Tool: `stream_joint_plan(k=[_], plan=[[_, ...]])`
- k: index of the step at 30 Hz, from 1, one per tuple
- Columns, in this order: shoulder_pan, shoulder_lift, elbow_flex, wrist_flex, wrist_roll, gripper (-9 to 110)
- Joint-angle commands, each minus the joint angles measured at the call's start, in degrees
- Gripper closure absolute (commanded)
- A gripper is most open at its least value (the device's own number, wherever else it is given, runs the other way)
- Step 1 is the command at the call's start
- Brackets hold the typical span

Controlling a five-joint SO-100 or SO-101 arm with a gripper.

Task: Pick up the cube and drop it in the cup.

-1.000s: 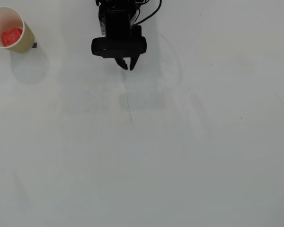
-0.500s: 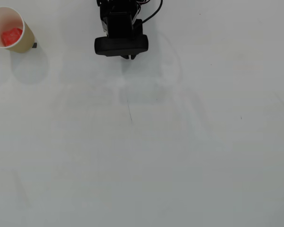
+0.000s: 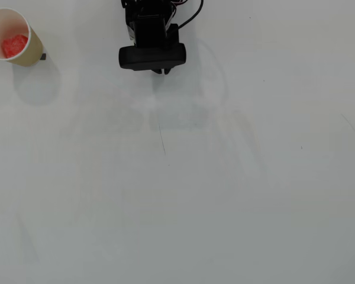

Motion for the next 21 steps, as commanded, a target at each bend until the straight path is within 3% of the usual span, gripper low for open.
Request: stream_joint_plan(k=[1,21], plan=[[0.35,1.85,1.93,0.0,0.09,101],[3.69,1.85,1.93,0.0,0.0,101]])
